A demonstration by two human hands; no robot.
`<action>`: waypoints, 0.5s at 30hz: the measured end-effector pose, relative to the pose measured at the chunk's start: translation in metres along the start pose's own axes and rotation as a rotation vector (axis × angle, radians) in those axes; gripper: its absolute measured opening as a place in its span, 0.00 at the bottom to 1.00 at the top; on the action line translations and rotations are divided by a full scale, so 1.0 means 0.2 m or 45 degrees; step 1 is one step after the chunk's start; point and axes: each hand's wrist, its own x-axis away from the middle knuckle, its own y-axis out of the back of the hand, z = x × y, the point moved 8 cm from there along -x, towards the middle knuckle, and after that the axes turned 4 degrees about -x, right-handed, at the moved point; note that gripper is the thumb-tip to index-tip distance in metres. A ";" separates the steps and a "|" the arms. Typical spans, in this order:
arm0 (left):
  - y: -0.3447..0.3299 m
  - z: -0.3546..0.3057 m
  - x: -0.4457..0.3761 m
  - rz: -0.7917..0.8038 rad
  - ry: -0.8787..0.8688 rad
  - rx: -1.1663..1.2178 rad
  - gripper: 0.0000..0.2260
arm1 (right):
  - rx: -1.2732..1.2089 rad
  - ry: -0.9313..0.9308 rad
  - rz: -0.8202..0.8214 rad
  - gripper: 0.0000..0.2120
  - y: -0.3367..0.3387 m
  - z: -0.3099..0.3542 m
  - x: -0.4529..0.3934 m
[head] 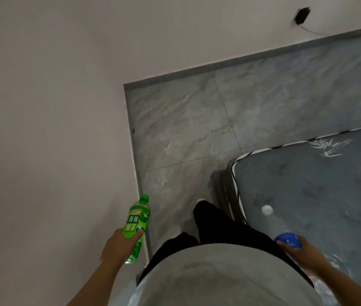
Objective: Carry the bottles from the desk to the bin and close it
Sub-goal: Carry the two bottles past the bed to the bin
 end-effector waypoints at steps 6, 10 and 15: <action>0.13 -0.16 -0.16 0.040 0.112 -0.039 0.25 | -0.059 0.159 -0.027 0.31 0.22 0.66 -0.22; 0.25 -0.28 -0.29 0.097 0.194 -0.031 0.27 | -0.096 0.203 -0.049 0.31 0.28 1.01 -0.33; 0.46 -0.62 -0.60 0.123 0.154 -0.095 0.24 | -0.111 0.190 -0.058 0.30 0.32 1.31 -0.48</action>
